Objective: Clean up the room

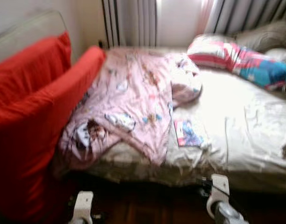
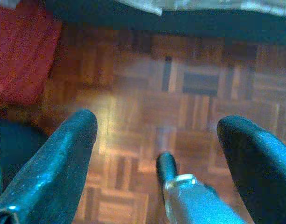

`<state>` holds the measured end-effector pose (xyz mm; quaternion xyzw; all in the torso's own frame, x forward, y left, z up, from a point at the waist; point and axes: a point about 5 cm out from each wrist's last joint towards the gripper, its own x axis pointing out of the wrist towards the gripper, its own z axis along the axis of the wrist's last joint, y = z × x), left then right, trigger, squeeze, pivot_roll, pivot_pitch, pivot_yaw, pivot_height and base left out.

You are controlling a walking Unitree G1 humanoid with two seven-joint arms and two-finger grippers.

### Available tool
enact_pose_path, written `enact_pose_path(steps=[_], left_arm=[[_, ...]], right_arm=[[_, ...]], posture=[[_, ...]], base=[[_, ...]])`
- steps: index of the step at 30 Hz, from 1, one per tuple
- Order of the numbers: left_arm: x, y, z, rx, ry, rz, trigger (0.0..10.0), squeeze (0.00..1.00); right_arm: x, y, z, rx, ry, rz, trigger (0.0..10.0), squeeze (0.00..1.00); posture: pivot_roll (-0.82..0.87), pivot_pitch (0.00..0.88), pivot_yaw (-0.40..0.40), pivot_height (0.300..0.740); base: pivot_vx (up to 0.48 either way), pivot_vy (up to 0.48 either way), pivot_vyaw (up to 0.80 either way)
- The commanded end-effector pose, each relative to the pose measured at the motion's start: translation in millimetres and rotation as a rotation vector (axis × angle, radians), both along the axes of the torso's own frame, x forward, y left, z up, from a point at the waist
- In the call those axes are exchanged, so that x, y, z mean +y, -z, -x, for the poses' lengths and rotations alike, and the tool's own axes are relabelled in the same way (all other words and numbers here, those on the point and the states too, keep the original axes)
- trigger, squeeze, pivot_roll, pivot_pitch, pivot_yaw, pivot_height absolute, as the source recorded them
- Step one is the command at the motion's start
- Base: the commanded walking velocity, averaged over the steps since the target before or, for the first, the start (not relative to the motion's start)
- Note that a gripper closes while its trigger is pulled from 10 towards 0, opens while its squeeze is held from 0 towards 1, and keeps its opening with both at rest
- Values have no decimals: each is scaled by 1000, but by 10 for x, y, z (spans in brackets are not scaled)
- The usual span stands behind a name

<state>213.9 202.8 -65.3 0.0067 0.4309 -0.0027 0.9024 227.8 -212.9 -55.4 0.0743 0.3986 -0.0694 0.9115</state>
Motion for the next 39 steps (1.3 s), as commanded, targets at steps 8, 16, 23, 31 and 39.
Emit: enact_pose_path(steps=[8,16,23,31,39], left_arm=[[16,41,76,21,-6,4,10000,0],[16,39,73,20,-5,5,10000,0],[14,39,72,21,-4,6,10000,0],[16,38,72,19,-1,3,10000,0],[13,39,72,20,0,-3,10000,0]], right_arm=[[3,-27,-42,-21,15,0,10000,0],[1,-31,-45,-24,19,2,10000,0],[-1,-38,-52,-36,21,5,10000,0],[4,-27,-41,-21,20,-1,10000,0],[-3,-29,-41,-27,29,4,10000,0]], posture=[[-9,0,17,740],[-10,0,17,740],[-9,0,19,740],[4,0,23,740],[7,0,23,740]], base=[[249,0,0],[252,0,0],[252,0,0],[220,0,-283],[0,0,-473]])
